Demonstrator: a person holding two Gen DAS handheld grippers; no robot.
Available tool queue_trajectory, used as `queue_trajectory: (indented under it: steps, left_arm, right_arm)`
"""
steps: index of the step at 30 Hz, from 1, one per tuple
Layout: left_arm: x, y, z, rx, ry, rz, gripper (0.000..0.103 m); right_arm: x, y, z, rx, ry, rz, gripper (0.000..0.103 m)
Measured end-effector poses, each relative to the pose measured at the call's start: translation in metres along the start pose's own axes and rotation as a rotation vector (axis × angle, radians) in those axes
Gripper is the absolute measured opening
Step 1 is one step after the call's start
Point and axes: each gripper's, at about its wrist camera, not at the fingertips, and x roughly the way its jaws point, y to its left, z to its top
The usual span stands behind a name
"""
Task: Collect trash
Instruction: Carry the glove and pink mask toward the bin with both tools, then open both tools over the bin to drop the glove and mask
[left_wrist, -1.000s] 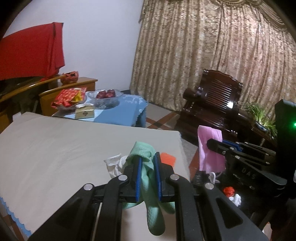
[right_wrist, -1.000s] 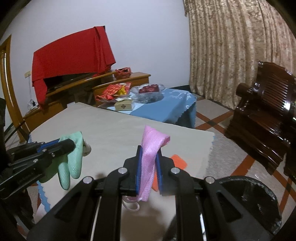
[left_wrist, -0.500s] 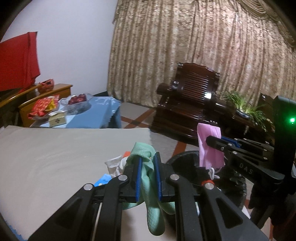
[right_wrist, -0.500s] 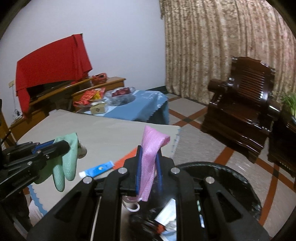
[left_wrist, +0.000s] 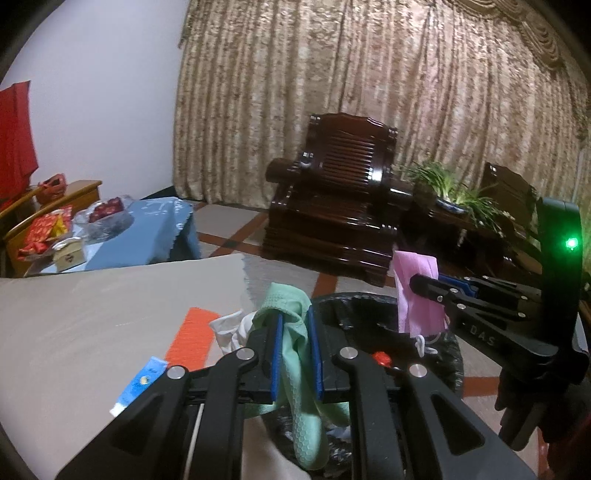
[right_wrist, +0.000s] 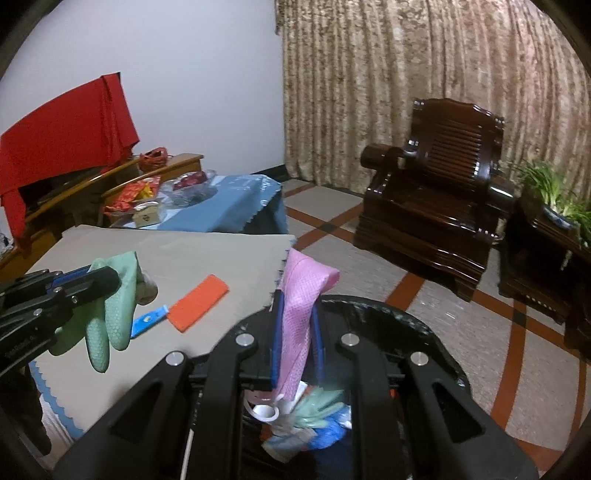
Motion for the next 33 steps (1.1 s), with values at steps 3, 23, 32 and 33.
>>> queue_trajectory:
  steps: [3, 23, 32, 33]
  left_arm:
    - [0.009, -0.008, -0.001, 0.014, 0.011, -0.026, 0.013]
    - [0.085, -0.031, -0.036, 0.057, 0.129, -0.152, 0.013]
    - [0.106, -0.042, -0.045, 0.084, 0.152, -0.224, 0.015]
    - [0.108, -0.044, -0.046, 0.085, 0.156, -0.229, 0.015]
  right_arm:
    - [-0.001, -0.013, -0.005, 0.013, 0.006, -0.025, 0.013]
    - [0.025, -0.051, -0.045, 0.057, 0.106, -0.110, 0.015]
    - [0.036, -0.064, -0.060, 0.063, 0.155, -0.144, 0.022]
    - [0.036, -0.066, -0.061, 0.065, 0.157, -0.149, 0.027]
